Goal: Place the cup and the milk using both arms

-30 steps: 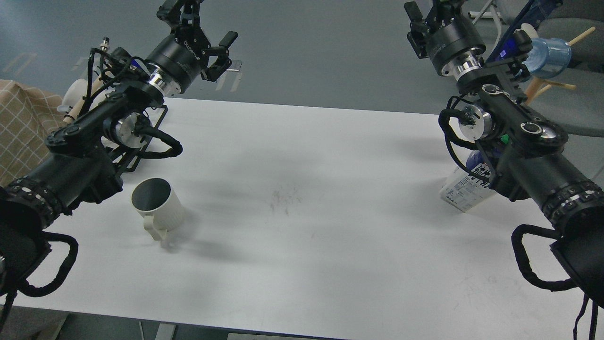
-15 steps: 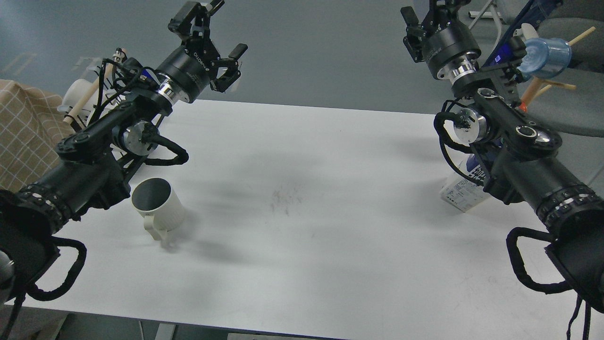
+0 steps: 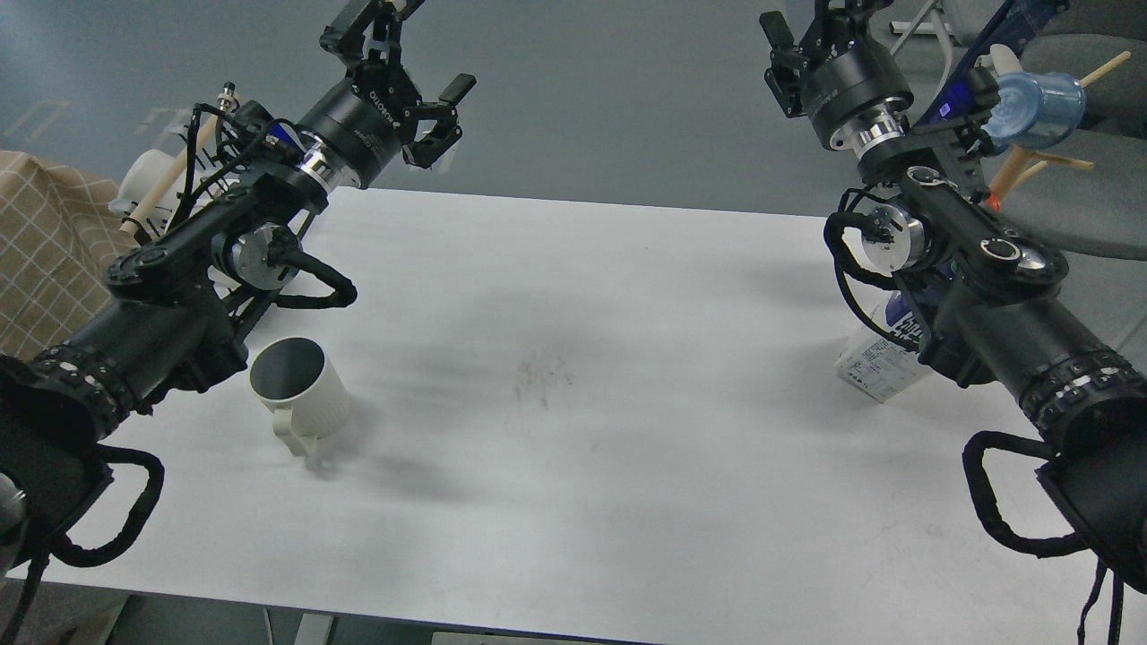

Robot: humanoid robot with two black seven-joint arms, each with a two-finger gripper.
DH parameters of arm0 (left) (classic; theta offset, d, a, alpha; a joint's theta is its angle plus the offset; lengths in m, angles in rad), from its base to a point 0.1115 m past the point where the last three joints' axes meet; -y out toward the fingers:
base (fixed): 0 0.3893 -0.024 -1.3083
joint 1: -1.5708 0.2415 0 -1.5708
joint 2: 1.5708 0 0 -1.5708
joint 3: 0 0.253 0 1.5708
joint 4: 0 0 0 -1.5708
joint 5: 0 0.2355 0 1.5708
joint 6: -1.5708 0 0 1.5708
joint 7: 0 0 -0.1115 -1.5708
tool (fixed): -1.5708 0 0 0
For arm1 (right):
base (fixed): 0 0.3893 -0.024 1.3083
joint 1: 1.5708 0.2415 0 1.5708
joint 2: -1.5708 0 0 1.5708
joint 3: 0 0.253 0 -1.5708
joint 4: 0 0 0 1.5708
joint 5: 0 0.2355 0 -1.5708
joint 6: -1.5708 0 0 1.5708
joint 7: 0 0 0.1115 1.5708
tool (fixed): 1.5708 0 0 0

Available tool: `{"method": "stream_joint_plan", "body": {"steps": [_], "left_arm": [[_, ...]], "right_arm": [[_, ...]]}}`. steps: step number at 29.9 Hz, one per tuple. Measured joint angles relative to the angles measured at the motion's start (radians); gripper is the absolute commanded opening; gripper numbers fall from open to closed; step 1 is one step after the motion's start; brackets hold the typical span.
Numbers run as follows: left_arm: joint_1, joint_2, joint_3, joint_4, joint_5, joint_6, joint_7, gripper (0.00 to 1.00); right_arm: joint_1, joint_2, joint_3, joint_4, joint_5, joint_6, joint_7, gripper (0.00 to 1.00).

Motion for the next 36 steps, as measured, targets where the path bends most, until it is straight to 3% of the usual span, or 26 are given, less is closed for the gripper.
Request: {"method": "stream_joint_plan", "body": {"steps": [30,36], "left_arm": [[-0.002,-0.013,0.000,-0.001,0.001,0.000,0.000,0.99],[-0.026,0.053,0.033,-0.032,0.177,-0.001,0.006,0.99]], "right_arm": [[-0.010,0.014,0.000,-0.003,0.000,0.000,0.000,0.99],[-0.006,0.014,-0.003,-0.005,0.000,0.000,0.000,0.99]]}}
